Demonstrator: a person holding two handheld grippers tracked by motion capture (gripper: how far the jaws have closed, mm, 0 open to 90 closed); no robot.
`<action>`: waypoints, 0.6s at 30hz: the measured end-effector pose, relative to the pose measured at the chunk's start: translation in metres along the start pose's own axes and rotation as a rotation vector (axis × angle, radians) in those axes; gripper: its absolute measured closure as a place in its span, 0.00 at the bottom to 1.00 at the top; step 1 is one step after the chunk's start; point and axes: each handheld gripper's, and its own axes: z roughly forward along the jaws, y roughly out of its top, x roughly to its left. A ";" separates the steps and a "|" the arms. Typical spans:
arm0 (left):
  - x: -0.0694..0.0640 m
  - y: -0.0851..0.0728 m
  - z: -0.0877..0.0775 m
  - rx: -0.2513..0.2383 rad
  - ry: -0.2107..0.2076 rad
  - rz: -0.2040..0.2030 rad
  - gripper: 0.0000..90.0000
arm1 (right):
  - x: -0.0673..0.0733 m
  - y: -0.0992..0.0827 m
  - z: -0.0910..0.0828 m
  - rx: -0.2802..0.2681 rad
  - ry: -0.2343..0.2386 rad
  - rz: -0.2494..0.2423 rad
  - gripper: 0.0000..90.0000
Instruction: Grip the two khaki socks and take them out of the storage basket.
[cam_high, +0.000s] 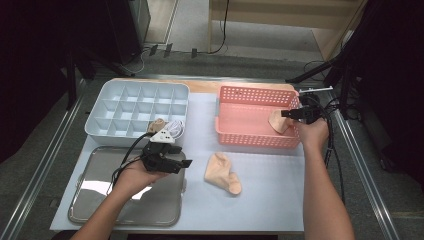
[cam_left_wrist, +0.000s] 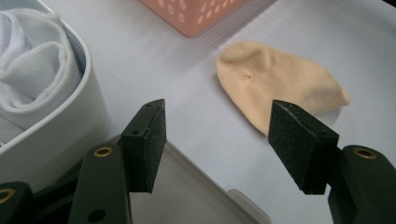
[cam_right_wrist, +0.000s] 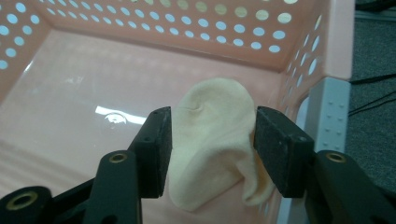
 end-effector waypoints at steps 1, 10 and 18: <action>0.000 0.000 0.000 0.001 -0.001 -0.001 0.42 | 0.001 0.000 0.001 0.007 -0.003 0.003 0.52; 0.000 0.000 0.000 -0.001 -0.003 0.000 0.42 | 0.006 0.004 0.010 0.049 -0.038 -0.028 0.60; -0.001 0.000 0.001 0.001 -0.007 0.007 0.43 | 0.017 0.002 0.021 0.136 0.025 -0.050 0.64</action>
